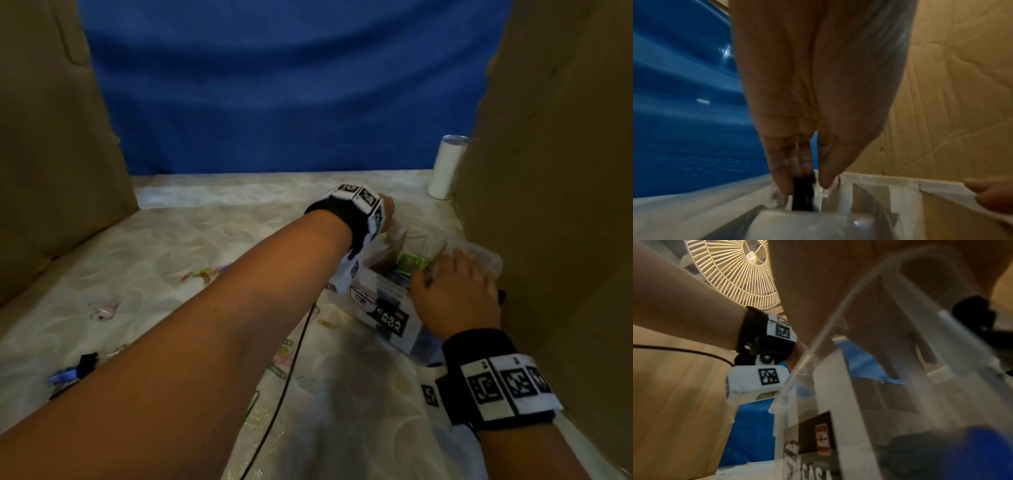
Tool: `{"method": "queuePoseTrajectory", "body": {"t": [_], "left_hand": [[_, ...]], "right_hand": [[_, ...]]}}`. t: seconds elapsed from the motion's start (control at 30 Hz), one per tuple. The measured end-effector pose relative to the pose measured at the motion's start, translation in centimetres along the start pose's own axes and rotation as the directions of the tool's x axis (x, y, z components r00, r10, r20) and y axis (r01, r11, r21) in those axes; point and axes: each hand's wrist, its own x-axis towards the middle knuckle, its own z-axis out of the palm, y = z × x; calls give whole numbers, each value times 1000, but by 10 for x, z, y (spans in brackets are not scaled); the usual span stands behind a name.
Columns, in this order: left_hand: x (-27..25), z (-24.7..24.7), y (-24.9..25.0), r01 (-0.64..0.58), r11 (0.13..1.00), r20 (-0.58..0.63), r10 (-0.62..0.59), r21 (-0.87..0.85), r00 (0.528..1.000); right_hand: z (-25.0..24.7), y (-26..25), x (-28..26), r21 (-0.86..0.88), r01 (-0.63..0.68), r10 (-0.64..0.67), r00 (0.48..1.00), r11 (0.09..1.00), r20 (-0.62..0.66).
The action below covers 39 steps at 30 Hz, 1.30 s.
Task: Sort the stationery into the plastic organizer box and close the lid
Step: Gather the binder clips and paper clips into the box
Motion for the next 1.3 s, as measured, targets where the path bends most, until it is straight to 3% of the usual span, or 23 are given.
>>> {"method": "queuePoseTrajectory", "body": {"t": [0.03,0.13,0.3,0.4,0.6,0.7,0.8,0.9,0.97,1.07,1.13,1.23,1.3], "left_hand": [[-4,-5,2,-15,1000,5,15,8,1000],[-87,-30,25,-110,993,-43,112,47,993],[-120,-31,22,-210,972,-176,189,-109,966],[-157,-30,-1,-303,941,-307,248,-148,919],[-254,-11,-87,-264,929,-412,141,-259,900],[-310,10,-138,-195,909,-456,6,-369,890],[-358,37,-178,-87,889,-455,-144,-449,879],[-394,68,-206,-6,870,-438,-243,-494,865],[-408,90,-219,48,856,-403,-292,-515,868],[-416,119,-228,192,858,-262,-347,-476,901],[-419,134,-228,262,884,-117,-329,-387,937],[-422,144,-220,266,908,38,-269,-323,963],[-423,145,-212,239,944,97,-223,-227,970]], "right_hand": [[0,0,0,4,1,-1,1000,1000,1],[0,1,-1,18,20,-19,1000,1000,-14],[-1,-1,0,-5,29,-29,999,1000,-23],[-3,0,0,-2,32,-32,999,999,4],[-5,-2,2,4,28,-28,1000,1000,-1],[-4,-10,-4,57,12,-9,999,998,-50],[-2,-30,-23,108,110,-98,989,988,-115],[0,-71,-59,155,295,-251,935,943,-251],[7,-106,-84,217,414,-362,900,884,-242],[22,-158,-121,389,529,-548,833,754,-71],[32,-190,-140,468,550,-659,746,691,97],[46,-230,-152,374,637,-738,599,675,312],[54,-252,-152,307,690,-748,537,656,391]]}}
